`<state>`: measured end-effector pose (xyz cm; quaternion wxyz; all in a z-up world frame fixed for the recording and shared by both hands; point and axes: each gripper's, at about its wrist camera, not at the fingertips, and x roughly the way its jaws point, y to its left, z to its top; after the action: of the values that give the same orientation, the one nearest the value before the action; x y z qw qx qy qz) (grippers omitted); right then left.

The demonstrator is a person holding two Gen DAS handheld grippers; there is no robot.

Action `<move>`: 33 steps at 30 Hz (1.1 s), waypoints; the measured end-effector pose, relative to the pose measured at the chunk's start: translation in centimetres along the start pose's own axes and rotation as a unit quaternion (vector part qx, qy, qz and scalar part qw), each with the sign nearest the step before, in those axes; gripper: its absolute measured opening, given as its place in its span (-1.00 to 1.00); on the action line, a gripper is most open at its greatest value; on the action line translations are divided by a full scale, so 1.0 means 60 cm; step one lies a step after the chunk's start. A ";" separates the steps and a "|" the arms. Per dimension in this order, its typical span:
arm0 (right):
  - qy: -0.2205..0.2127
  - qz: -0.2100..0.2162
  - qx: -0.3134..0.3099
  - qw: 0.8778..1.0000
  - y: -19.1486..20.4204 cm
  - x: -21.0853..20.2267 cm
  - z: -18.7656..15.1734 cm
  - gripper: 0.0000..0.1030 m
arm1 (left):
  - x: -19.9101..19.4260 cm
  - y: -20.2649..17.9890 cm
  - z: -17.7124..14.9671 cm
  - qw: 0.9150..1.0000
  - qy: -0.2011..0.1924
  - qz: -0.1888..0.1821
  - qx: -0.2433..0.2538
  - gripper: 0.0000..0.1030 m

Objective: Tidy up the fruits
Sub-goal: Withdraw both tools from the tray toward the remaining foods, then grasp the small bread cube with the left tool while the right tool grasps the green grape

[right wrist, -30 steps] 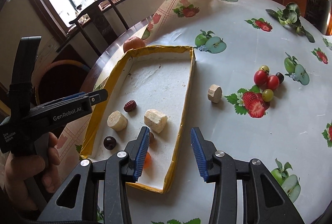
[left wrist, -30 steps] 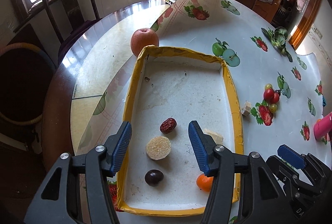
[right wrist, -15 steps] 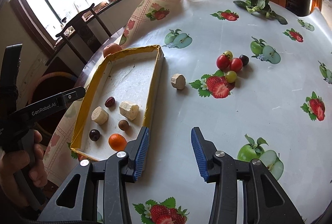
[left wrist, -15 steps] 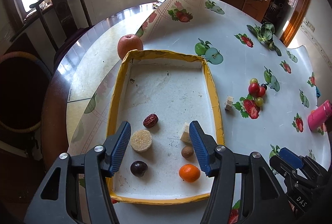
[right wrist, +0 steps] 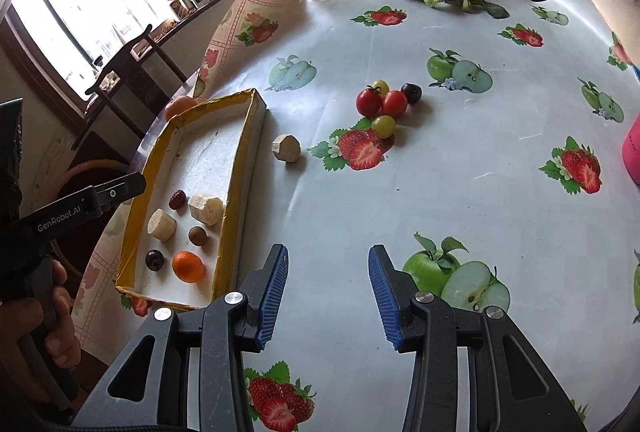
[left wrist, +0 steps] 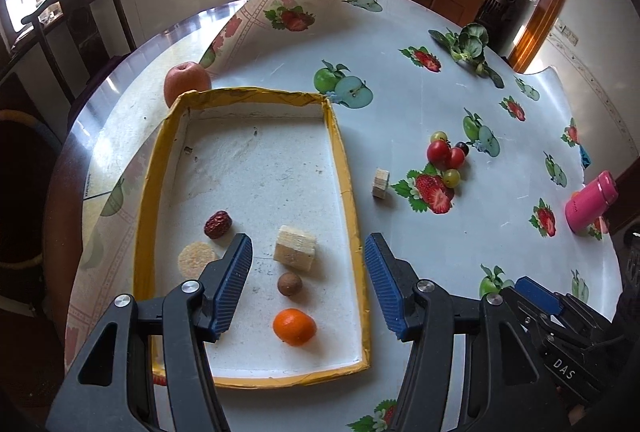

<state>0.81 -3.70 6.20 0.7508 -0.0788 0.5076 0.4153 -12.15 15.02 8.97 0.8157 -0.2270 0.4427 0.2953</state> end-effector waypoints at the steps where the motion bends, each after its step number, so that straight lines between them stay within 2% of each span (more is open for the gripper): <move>1: -0.001 -0.002 0.003 1.000 -0.006 0.000 0.000 -0.16 | 0.004 -0.010 0.001 1.000 0.003 -0.009 0.004 0.11; 6: -0.001 -0.004 0.021 1.000 -0.035 0.006 0.010 -0.14 | 0.030 -0.060 0.015 0.999 0.012 -0.033 0.033 0.11; 12: -0.007 -0.004 0.031 0.999 -0.059 0.028 0.045 -0.12 | 0.092 -0.109 0.059 0.996 0.031 -0.048 0.061 0.11; 16: -0.005 -0.003 0.043 0.999 -0.072 0.060 0.078 -0.12 | 0.146 -0.132 0.087 0.994 0.048 -0.034 0.089 0.11; 20: 0.001 -0.002 0.052 0.999 -0.083 0.096 0.104 -0.13 | 0.194 -0.142 0.092 0.990 0.073 -0.018 0.117 0.11; 26: 0.007 -0.005 0.051 0.999 -0.089 0.139 0.133 -0.14 | 0.226 -0.136 0.085 0.986 0.087 -0.030 0.136 0.11; 28: 0.008 -0.006 0.049 0.999 -0.087 0.154 0.143 -0.15 | 0.233 -0.136 0.081 0.984 0.095 -0.037 0.144 -0.03; 30: 0.012 -0.012 0.046 0.999 -0.084 0.172 0.152 -0.15 | 0.241 -0.139 0.073 0.981 0.103 -0.042 0.158 -0.30; 33: 0.021 -0.024 0.047 0.998 -0.082 0.203 0.163 -0.18 | 0.244 -0.145 0.064 0.978 0.097 -0.035 0.180 -0.51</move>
<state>12.79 5.07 -0.73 0.7524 -0.0642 0.5404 0.3711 2.38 15.25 -0.70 0.8060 -0.1200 0.5575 0.1585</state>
